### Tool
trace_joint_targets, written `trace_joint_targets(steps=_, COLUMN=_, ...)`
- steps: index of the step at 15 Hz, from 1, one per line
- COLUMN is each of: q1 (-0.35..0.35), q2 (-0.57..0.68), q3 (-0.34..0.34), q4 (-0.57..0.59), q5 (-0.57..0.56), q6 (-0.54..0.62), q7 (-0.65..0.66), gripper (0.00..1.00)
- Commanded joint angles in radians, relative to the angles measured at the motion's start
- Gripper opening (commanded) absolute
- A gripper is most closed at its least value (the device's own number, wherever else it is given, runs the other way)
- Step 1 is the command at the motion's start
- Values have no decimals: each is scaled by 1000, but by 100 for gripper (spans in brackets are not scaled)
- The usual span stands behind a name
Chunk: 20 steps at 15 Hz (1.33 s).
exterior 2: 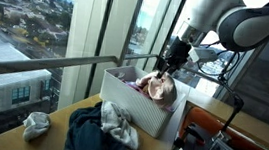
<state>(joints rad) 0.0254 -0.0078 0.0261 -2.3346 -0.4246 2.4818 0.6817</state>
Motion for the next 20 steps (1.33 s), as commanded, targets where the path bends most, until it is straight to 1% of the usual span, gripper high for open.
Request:
trace_joint_targets(steps=1, q1=2, q2=-22, q3=5, q4=-24, q5=-7, q6=14, q7=21, gripper=90)
trace_joint_targets(steps=2, q1=3, q2=-21, q3=6, q4=-24, q5=-7, q6=14, q7=22, gripper=98)
trace_joint_targets(steps=5, q1=7, q2=-23, q3=7, q4=-29, q5=-7, q6=16, q7=29, gripper=100)
trace_joint_targets(steps=8, q1=22, q2=-40, q3=20, q4=-32, q5=29, q6=17, q7=23, gripper=100)
trace_joint_targets(steps=10, q1=53, q2=-36, q3=57, q4=-17, q5=25, q6=11, q7=51, gripper=100)
trace_joint_targets(steps=15, q1=153, q2=46, q3=162, q4=49, q5=11, q6=16, q7=140, gripper=100)
trace_joint_targets(steps=17, q1=182, q2=83, q3=180, q4=74, q5=7, q6=26, q7=155, gripper=100)
trace_joint_targets(steps=20, q1=214, q2=165, q3=173, q4=117, q5=-32, q6=49, q7=160, gripper=100)
